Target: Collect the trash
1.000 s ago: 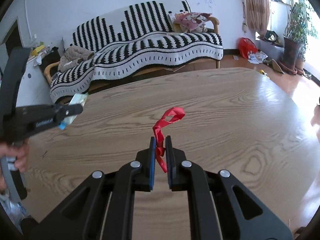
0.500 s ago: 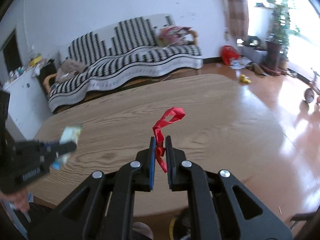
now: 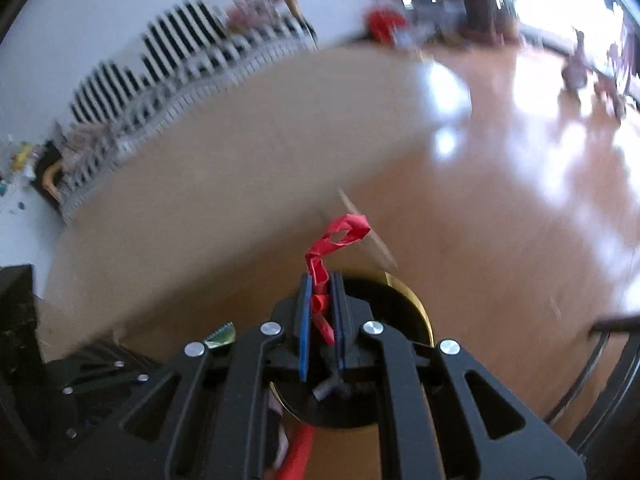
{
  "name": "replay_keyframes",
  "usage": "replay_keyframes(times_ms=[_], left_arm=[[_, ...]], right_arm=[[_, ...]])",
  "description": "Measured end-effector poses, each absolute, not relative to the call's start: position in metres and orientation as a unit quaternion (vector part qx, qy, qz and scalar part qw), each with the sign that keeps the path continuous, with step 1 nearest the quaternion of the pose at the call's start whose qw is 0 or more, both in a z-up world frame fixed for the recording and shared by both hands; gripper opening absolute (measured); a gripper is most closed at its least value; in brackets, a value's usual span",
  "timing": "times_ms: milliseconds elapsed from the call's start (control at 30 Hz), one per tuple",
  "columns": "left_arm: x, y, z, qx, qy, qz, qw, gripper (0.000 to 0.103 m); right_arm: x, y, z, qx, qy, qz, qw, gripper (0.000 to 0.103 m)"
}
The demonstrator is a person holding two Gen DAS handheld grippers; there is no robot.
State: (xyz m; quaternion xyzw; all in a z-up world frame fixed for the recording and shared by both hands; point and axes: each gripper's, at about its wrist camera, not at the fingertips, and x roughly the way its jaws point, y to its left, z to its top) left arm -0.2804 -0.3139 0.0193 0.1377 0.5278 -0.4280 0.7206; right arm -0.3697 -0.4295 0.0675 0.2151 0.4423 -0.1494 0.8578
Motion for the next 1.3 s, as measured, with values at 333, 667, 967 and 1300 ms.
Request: replay_keyframes(times_ms=[333, 667, 967, 1300], left_arm=[[-0.269, -0.326, -0.039, 0.128, 0.585, -0.422, 0.681, 0.008], [-0.269, -0.322, -0.031, 0.093, 0.591, -0.396, 0.697, 0.097], [-0.259, -0.295, 0.031, 0.088, 0.512, -0.385, 0.763, 0.097], [-0.174, -0.2, 0.12, 0.068, 0.408, -0.271, 0.869, 0.097]], right_arm=[[-0.379, -0.447, 0.008, 0.262, 0.49, -0.155, 0.817, 0.01], [-0.369, -0.466, 0.013, 0.262, 0.484, -0.195, 0.812, 0.097], [-0.366, -0.474, 0.058, 0.225, 0.442, -0.241, 0.834, 0.097], [-0.273, -0.409, 0.126, 0.174, 0.386, -0.158, 0.892, 0.097]])
